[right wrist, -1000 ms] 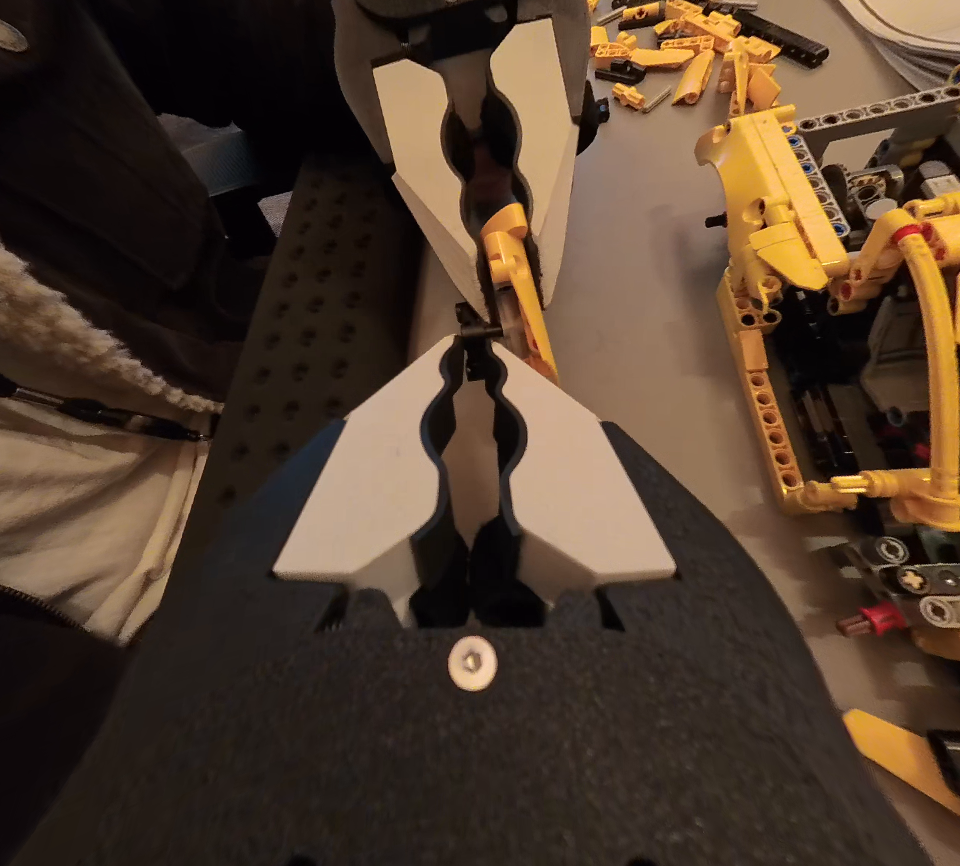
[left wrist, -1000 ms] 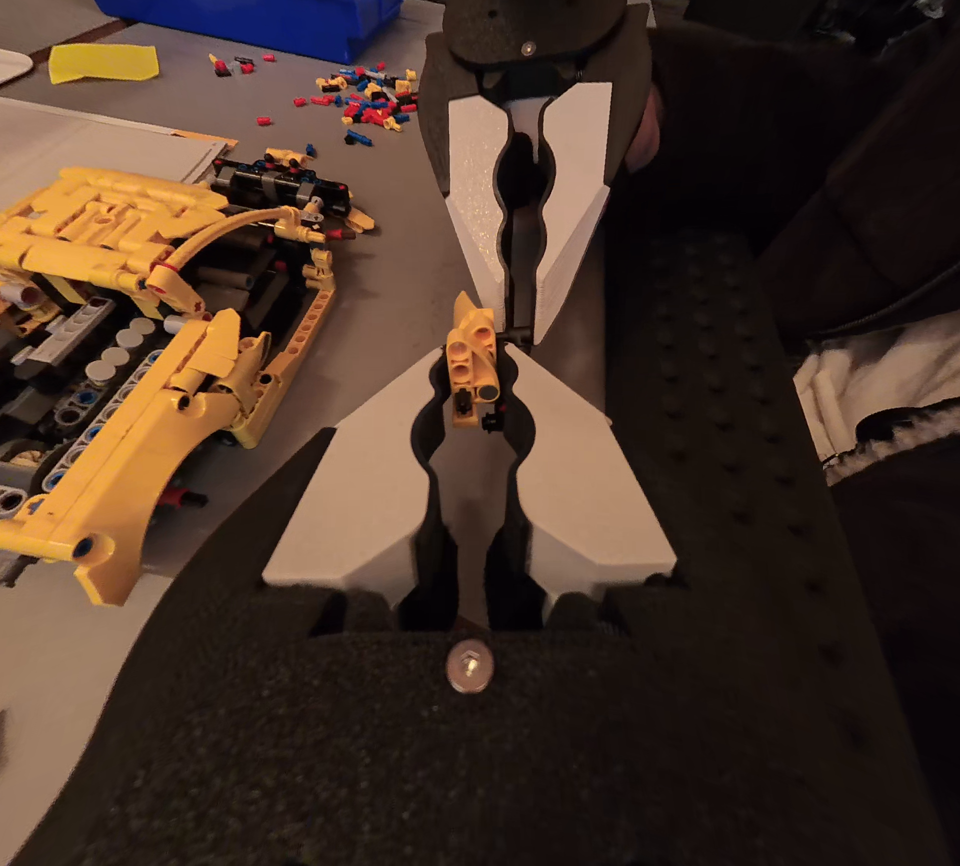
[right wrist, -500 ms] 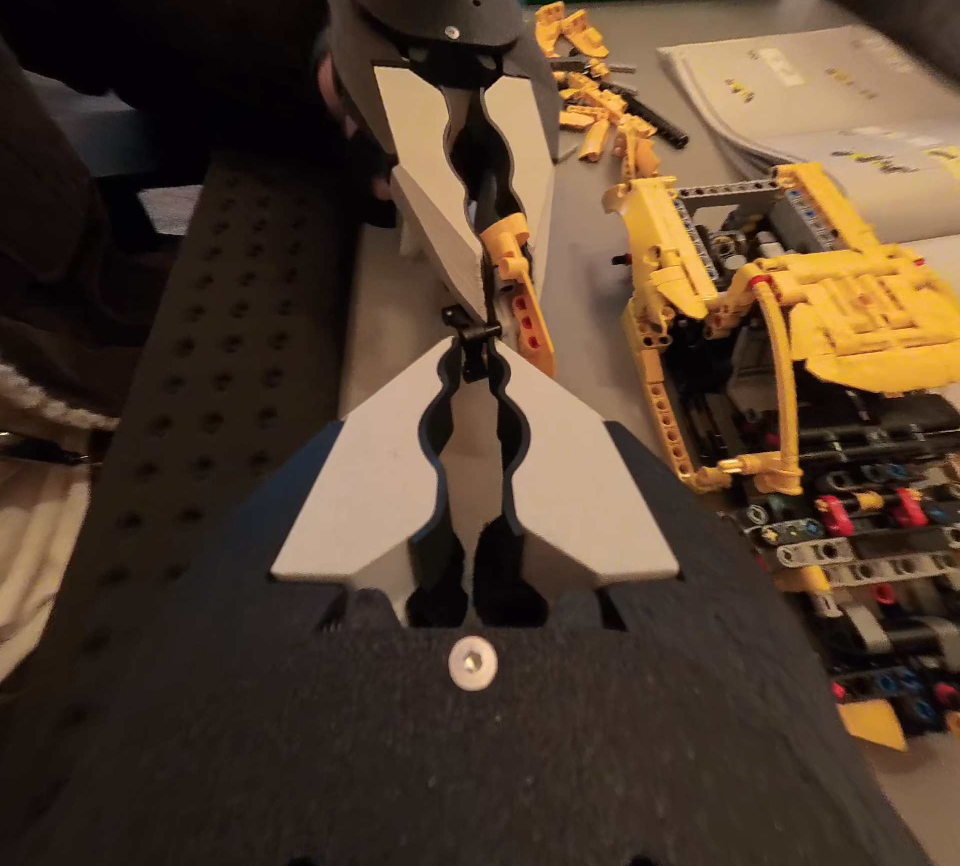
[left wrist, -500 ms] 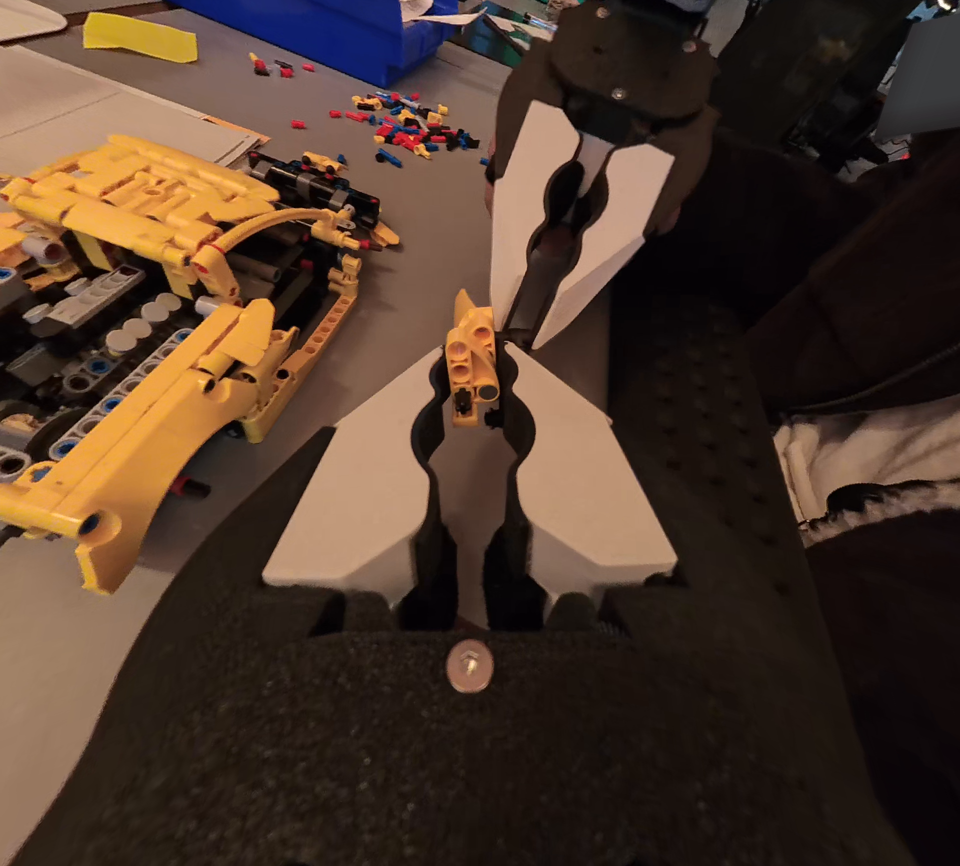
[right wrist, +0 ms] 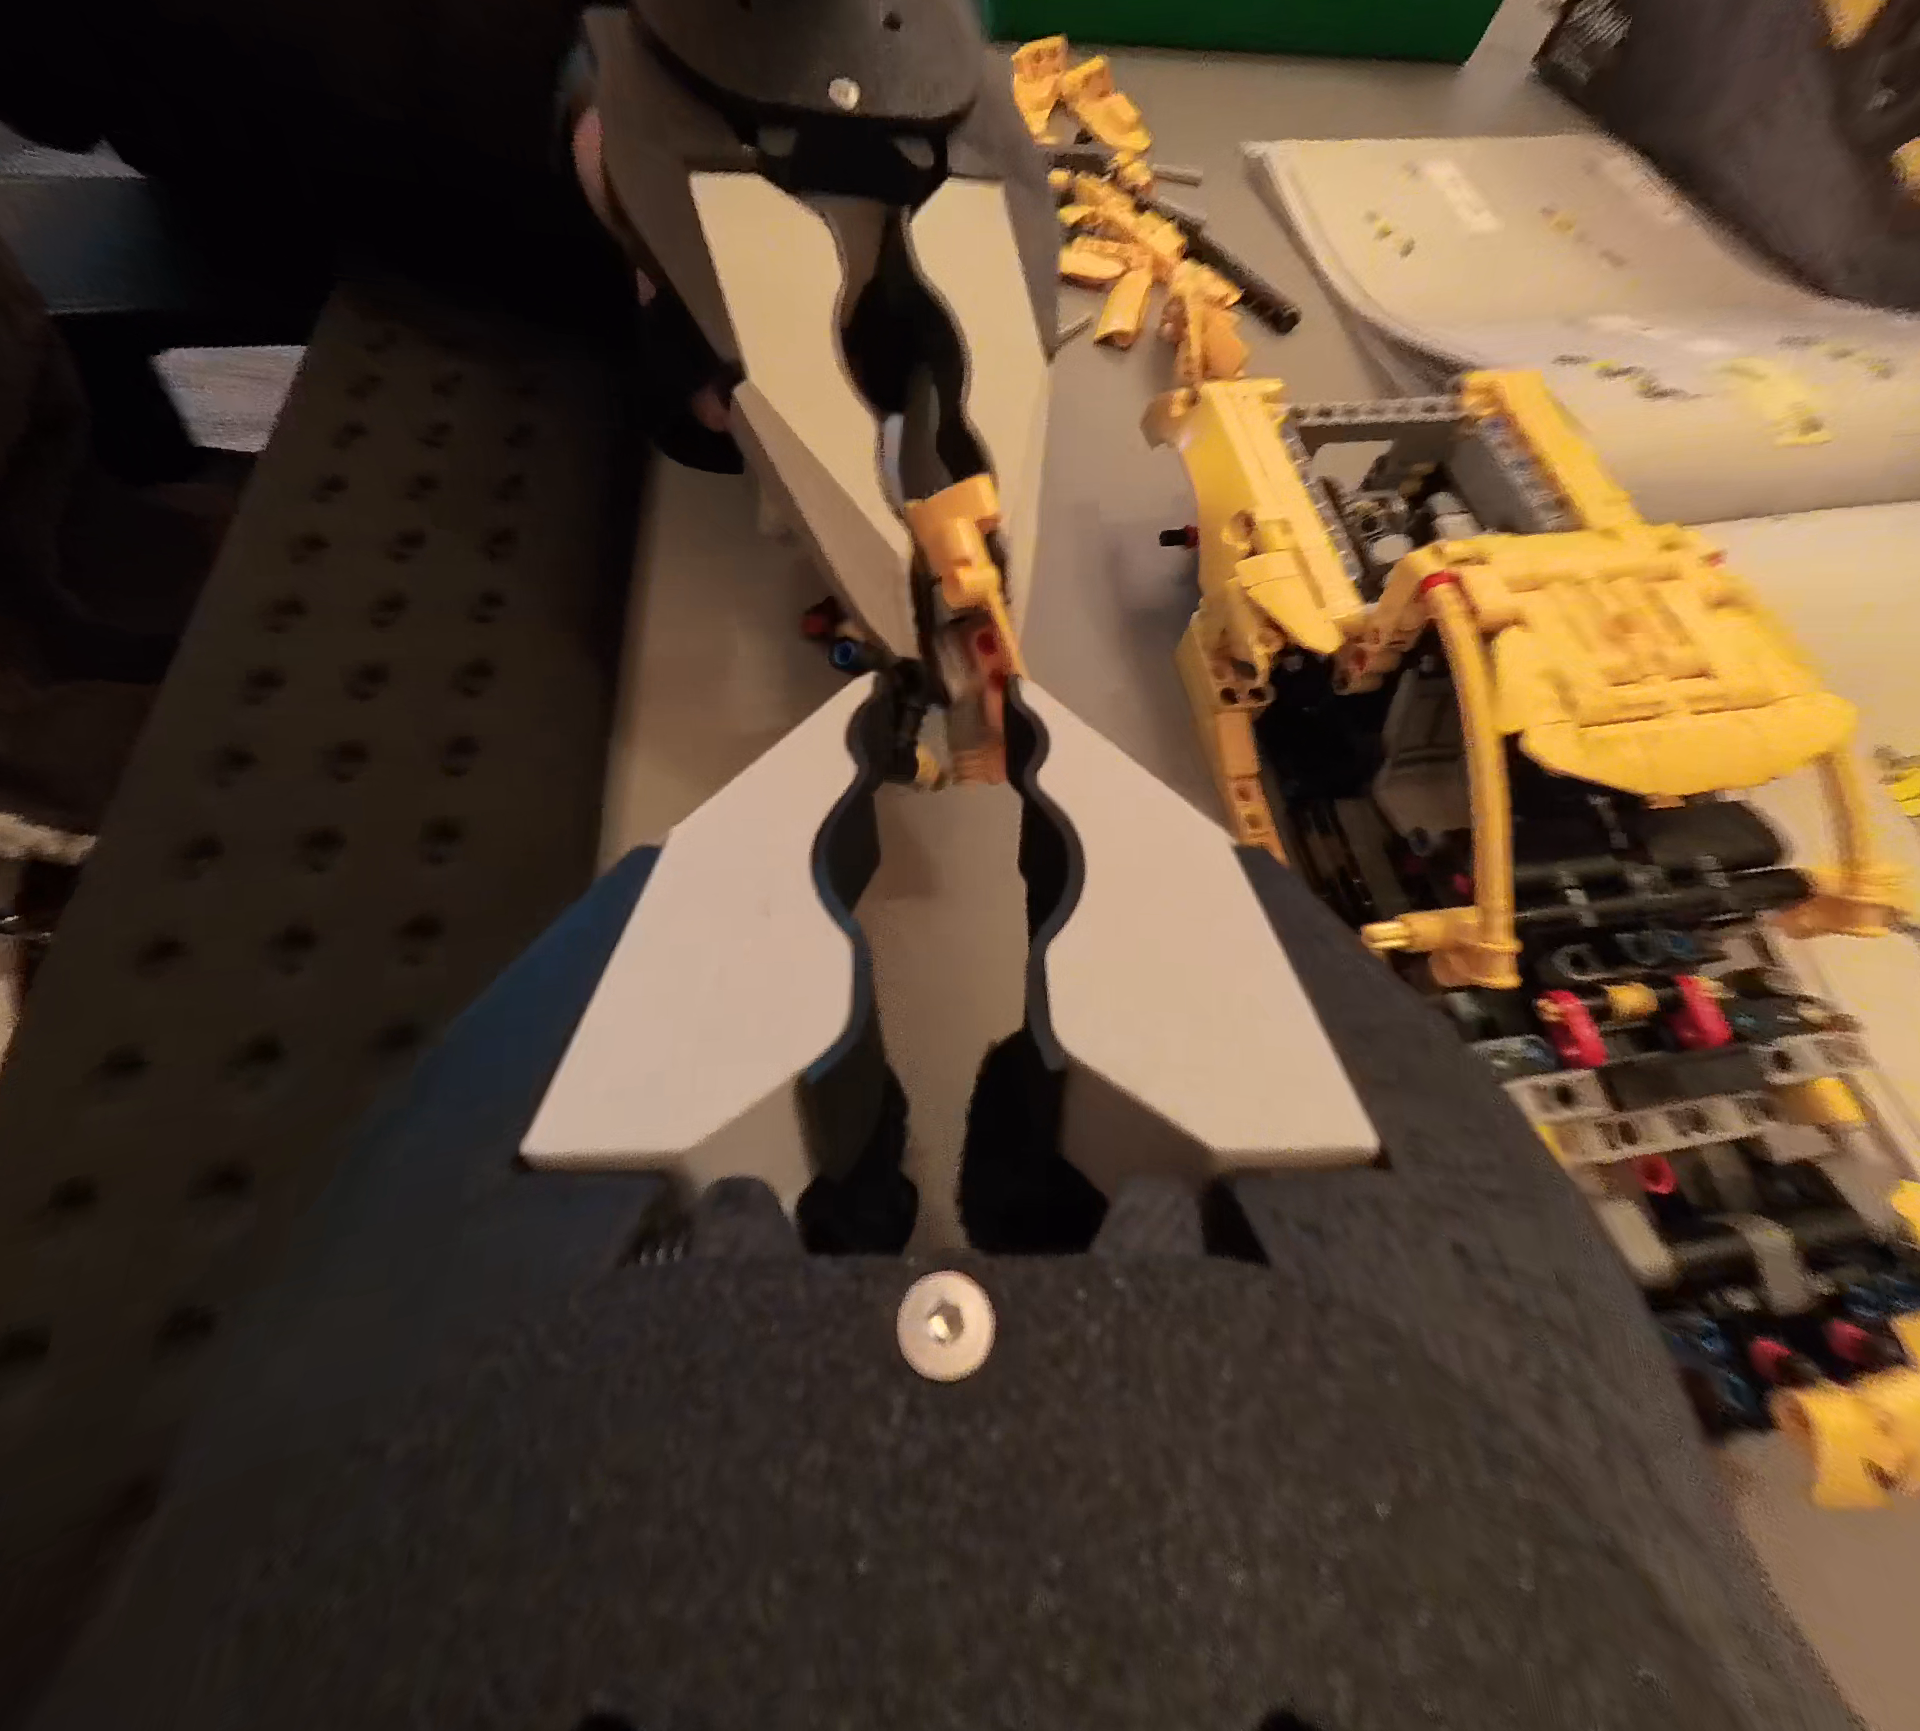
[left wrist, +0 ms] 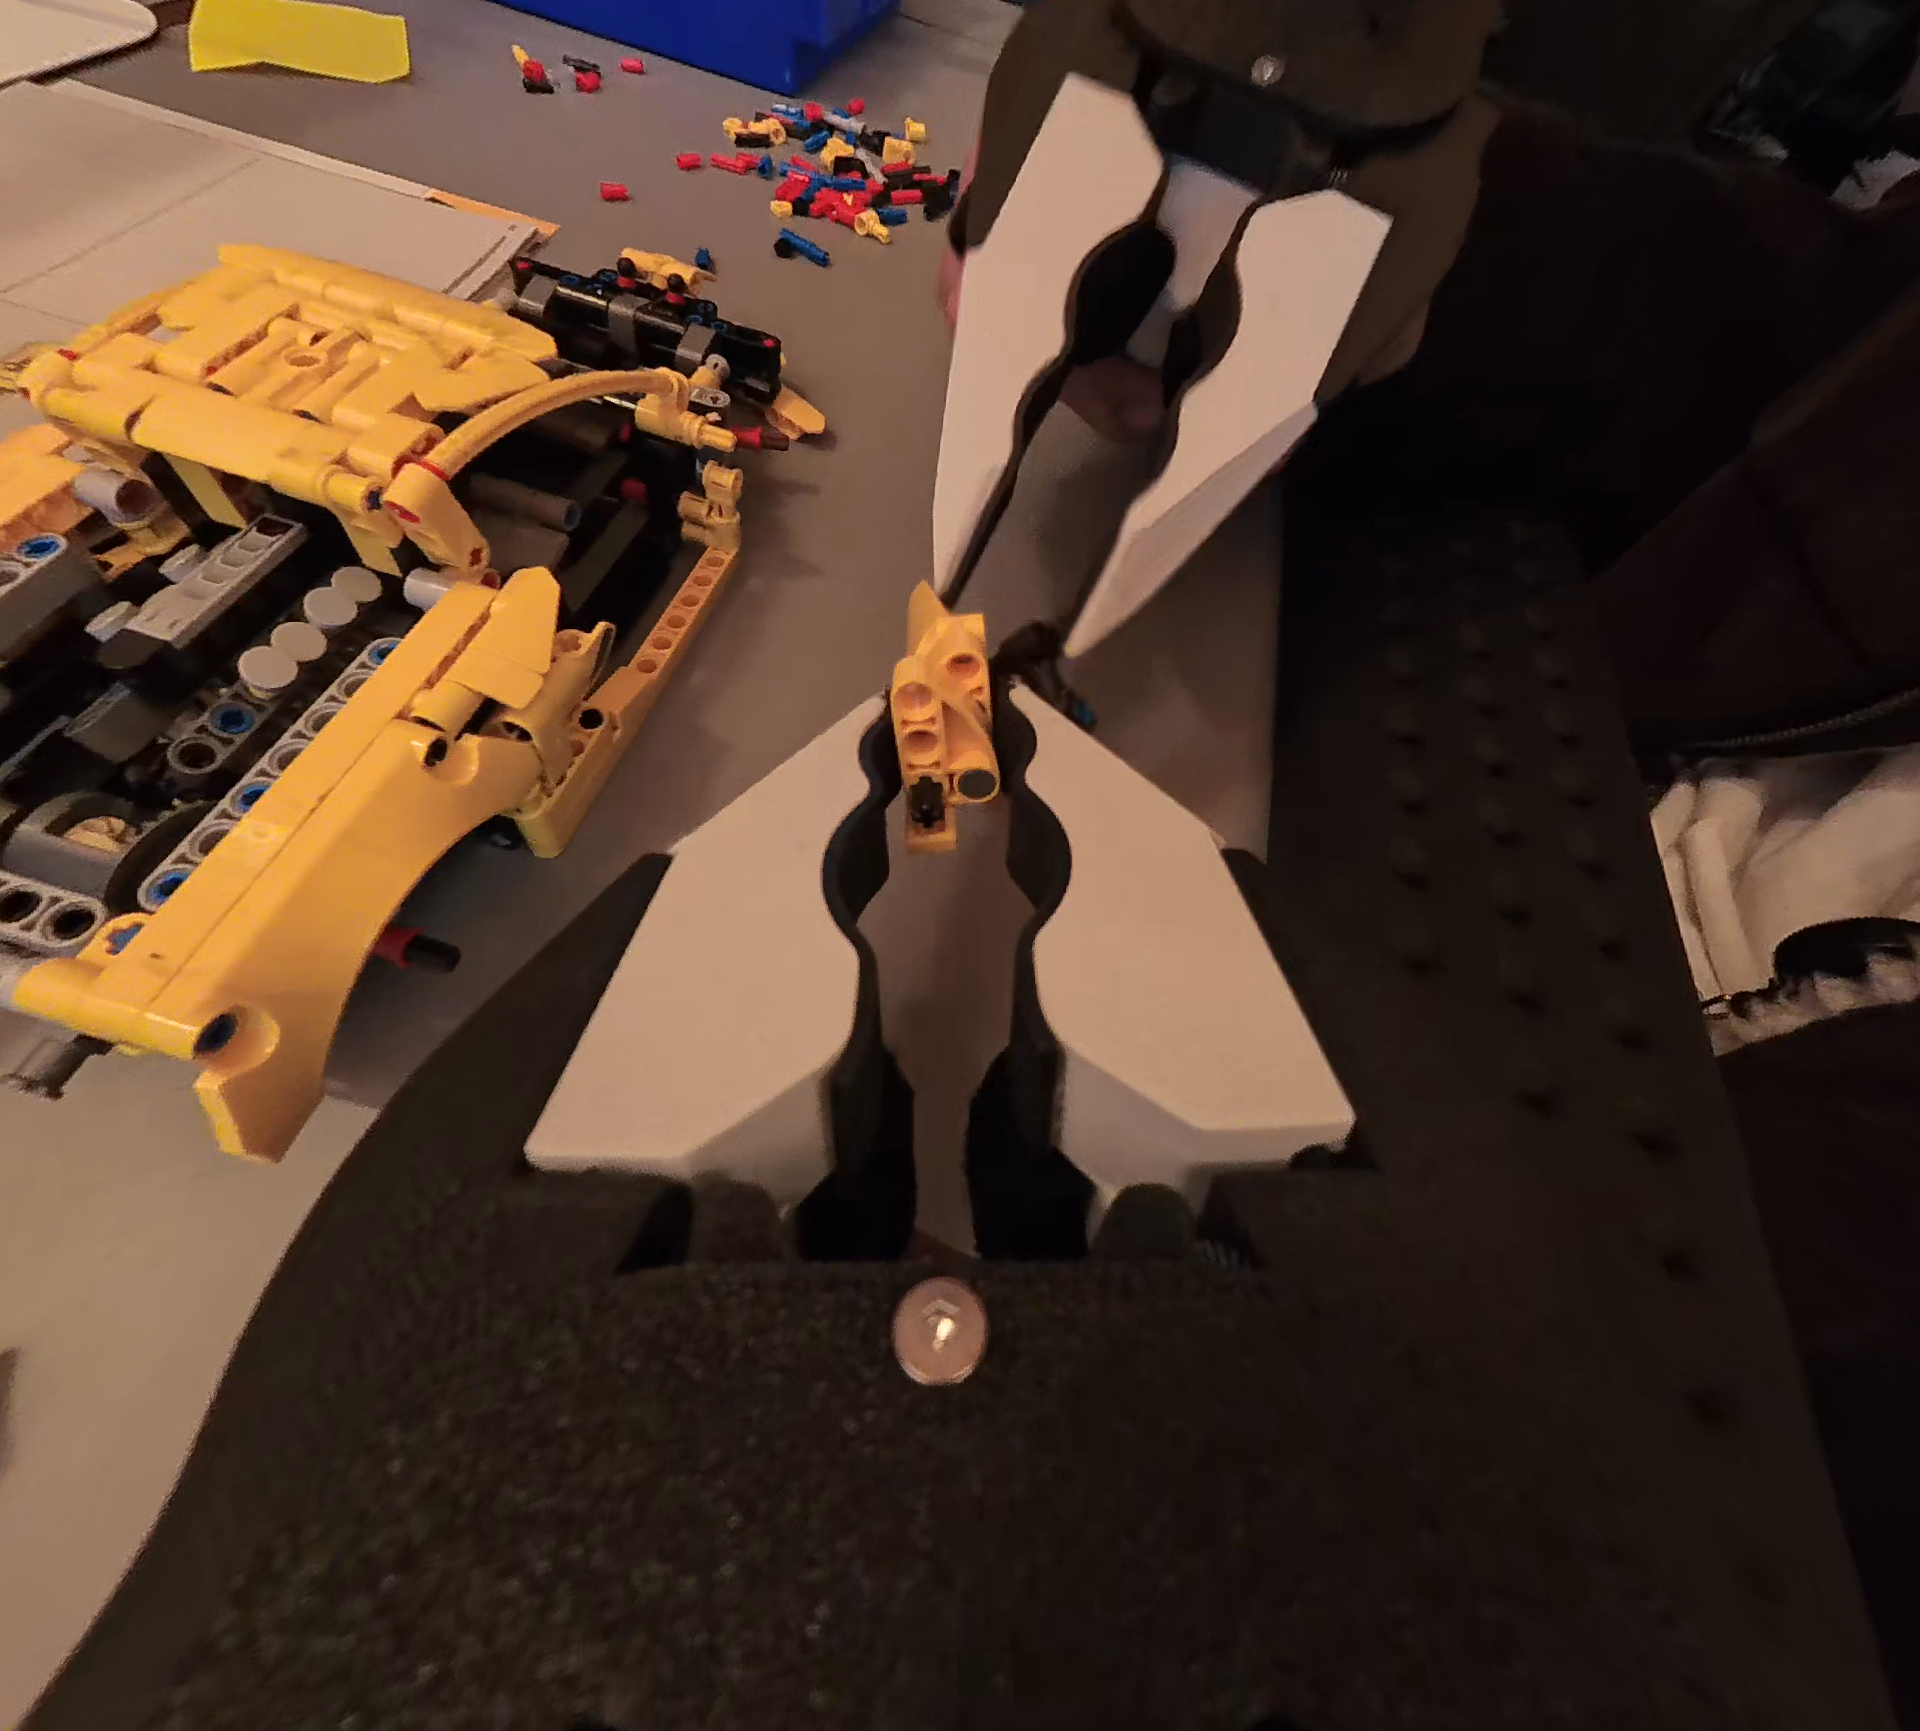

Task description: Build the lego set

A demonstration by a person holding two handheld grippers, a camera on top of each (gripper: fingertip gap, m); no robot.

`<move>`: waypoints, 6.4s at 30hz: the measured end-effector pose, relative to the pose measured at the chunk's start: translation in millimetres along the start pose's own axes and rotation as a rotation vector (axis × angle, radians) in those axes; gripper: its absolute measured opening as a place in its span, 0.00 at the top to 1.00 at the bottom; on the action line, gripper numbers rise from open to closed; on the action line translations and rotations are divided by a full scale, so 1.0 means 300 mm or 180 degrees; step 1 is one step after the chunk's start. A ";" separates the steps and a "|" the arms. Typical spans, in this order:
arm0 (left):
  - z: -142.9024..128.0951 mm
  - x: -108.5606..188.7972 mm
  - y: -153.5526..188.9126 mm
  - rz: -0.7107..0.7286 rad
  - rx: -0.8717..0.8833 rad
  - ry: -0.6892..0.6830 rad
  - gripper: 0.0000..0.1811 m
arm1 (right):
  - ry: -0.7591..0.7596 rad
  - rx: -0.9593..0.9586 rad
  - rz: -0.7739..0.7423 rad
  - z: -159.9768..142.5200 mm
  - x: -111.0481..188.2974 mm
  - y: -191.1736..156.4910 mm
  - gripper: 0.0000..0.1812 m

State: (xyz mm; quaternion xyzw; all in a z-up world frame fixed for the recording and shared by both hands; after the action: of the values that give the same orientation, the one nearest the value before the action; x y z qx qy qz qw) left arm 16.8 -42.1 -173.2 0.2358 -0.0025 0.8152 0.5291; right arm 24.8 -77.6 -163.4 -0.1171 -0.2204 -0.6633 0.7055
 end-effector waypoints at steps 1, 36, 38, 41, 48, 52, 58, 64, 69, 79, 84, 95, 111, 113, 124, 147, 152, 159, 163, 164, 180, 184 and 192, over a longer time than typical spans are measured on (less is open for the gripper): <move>-0.002 -0.003 0.015 -0.0089 0.0007 -0.0016 0.91 | 0.0048 0.0048 -0.0255 0.010 0.011 0.028 0.84; -0.084 -0.081 0.085 0.0024 -0.0738 -0.0631 0.91 | -0.1740 -0.0065 -0.0078 -0.228 0.261 -0.046 0.97; -0.073 -0.077 0.086 0.0011 -0.0700 -0.0571 0.91 | -0.2436 -0.0133 0.0000 -0.232 0.357 -0.053 0.97; -0.062 -0.071 0.086 -0.0006 -0.0659 -0.0516 0.91 | -0.3664 -0.0428 0.0101 -0.286 0.471 -0.043 0.97; -0.062 -0.051 0.079 0.0061 -0.0694 -0.0493 0.91 | -0.4723 -0.1038 0.0527 -0.383 0.457 -0.049 0.97; -0.059 -0.041 0.075 0.0072 -0.0688 -0.0472 0.91 | -0.4129 -0.0842 0.0391 -0.345 0.468 -0.028 0.86; -0.055 -0.040 0.078 0.0075 -0.0709 -0.0447 0.91 | -0.1930 -0.0785 0.0087 -0.354 0.556 -0.029 0.87; -0.064 -0.049 0.076 0.0070 -0.0726 -0.0452 0.91 | -0.0813 0.0148 -0.0557 -0.432 0.540 -0.036 0.87; -0.063 -0.051 0.072 0.0040 -0.0708 -0.0437 0.91 | -0.0982 0.0961 -0.0559 -0.437 0.498 -0.043 0.85; -0.045 -0.054 0.079 -0.0085 -0.0724 -0.0336 0.91 | -0.0633 0.1836 -0.0764 -0.405 0.452 -0.050 0.95; -0.037 -0.053 0.075 -0.0108 -0.0677 -0.0299 0.91 | -0.0813 0.2052 -0.0519 -0.408 0.443 -0.054 0.91; -0.022 -0.051 0.063 -0.0082 -0.0583 -0.0214 0.91 | -0.0561 0.2043 -0.0131 -0.383 0.399 -0.067 0.96; 0.079 -0.051 -0.019 -0.0009 0.0888 0.0302 0.91 | -0.1513 -0.0200 -0.0240 -0.114 0.123 -0.033 0.97; 0.083 -0.042 -0.020 0.0021 0.0861 0.0325 0.91 | -0.1395 -0.0142 -0.0402 -0.072 0.093 -0.018 0.97; 0.070 -0.042 -0.002 0.0134 0.0543 0.0176 0.91 | -0.1606 0.0381 -0.0754 -0.041 0.052 -0.006 0.97; 0.041 -0.045 -0.010 0.0150 0.0560 0.0046 0.91 | -0.1539 0.0446 -0.1096 -0.052 0.034 -0.003 0.97; 0.030 -0.047 -0.012 0.0195 0.0496 -0.0035 0.90 | -0.1548 0.0396 -0.1103 -0.063 0.037 0.003 0.97; 0.015 -0.049 -0.024 0.0315 0.0381 -0.0109 0.91 | -0.1594 0.0439 -0.1104 -0.083 0.022 0.002 0.97; 0.018 -0.047 -0.018 0.0303 0.0279 -0.0090 0.91 | -0.1623 0.0691 -0.1206 -0.068 0.010 -0.006 0.97; 0.015 -0.048 -0.019 0.0321 0.0254 -0.0118 0.91 | -0.1626 0.0731 -0.1224 -0.067 0.006 -0.009 0.97; -0.021 -0.050 -0.044 0.0388 0.0250 -0.0324 0.91 | -0.1735 0.0558 -0.1224 -0.119 -0.010 -0.014 0.97; -0.001 -0.027 -0.084 0.0493 0.0381 -0.0176 0.91 | -0.1656 0.0268 -0.1272 -0.166 -0.012 -0.014 0.97; 0.017 -0.022 -0.071 0.0351 0.0431 -0.0046 0.91 | -0.1139 -0.0631 -0.0792 -0.125 -0.002 -0.053 0.85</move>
State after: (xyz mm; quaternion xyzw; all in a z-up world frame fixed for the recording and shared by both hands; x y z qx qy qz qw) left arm 39.2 -39.8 -176.5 0.2765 0.0358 0.8396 0.4661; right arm 15.0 -95.7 -198.4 -0.2733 -0.2885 -0.7322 0.5530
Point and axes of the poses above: each gripper's, where its closed fingertips meet, x back along the fingers, z out of its top, y = z × x across the jaws, the point moved 2 cm from there along x, back along the fingers, and after that the axes turned 4 degrees about x, right-handed, at the moved point
